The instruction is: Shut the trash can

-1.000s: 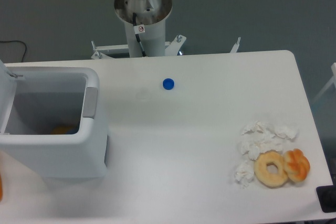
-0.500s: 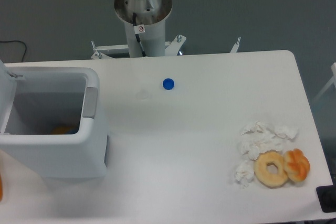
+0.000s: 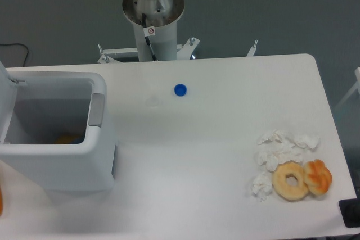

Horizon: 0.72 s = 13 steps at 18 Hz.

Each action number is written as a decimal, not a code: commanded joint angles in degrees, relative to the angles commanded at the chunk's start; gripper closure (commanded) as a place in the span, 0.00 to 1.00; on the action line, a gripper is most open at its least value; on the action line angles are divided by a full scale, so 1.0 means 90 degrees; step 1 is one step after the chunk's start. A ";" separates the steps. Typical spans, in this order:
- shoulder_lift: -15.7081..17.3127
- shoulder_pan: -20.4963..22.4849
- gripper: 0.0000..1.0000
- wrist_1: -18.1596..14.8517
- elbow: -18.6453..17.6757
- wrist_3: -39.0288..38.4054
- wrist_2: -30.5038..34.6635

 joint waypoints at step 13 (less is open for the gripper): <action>0.0156 0.0859 0.00 -0.0010 -0.0537 0.0234 0.0694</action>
